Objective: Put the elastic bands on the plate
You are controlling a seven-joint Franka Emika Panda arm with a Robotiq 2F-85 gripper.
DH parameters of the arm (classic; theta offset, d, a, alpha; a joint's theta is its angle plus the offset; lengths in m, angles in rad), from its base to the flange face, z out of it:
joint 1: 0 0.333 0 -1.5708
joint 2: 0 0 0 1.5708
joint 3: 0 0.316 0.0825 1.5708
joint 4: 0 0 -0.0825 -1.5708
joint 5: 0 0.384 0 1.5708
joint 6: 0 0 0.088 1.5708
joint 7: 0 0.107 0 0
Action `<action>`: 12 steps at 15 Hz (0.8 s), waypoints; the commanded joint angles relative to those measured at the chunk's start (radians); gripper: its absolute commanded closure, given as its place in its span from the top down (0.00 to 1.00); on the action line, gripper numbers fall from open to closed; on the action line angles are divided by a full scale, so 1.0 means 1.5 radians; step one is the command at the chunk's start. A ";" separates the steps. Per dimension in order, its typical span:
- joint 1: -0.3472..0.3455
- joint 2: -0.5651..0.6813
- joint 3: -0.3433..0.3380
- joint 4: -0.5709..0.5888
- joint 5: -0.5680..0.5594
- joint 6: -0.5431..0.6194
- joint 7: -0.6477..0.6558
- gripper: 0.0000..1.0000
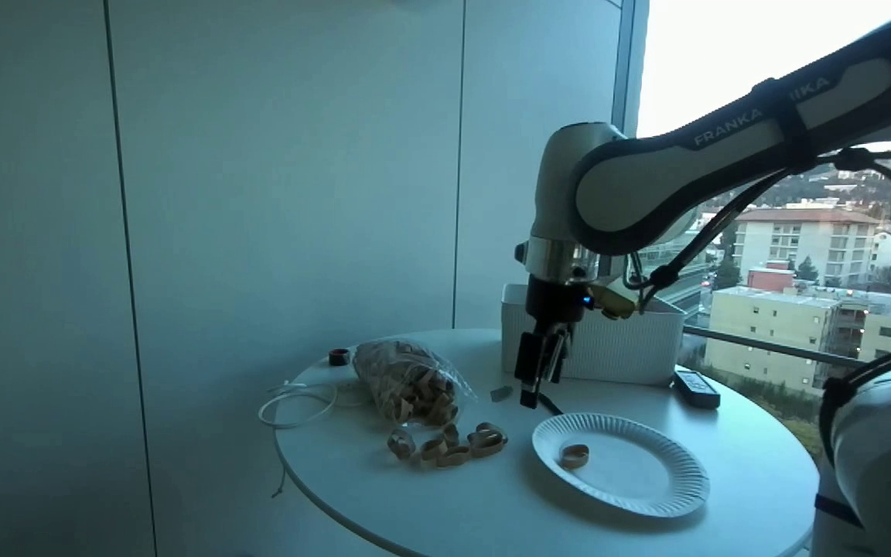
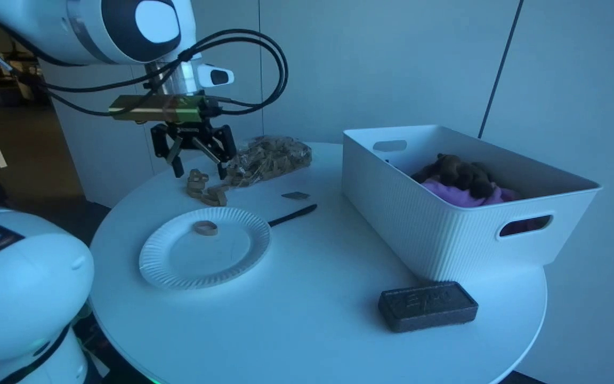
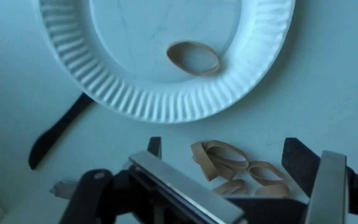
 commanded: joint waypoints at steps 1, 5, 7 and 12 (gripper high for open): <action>0.036 0.088 -0.031 -0.001 0.012 0.114 -0.116 1.00; 0.063 0.180 -0.071 -0.004 0.013 0.172 -0.267 1.00; 0.066 0.223 -0.079 -0.005 0.001 0.200 -0.338 1.00; 0.057 0.290 -0.063 -0.003 0.003 0.287 -0.435 1.00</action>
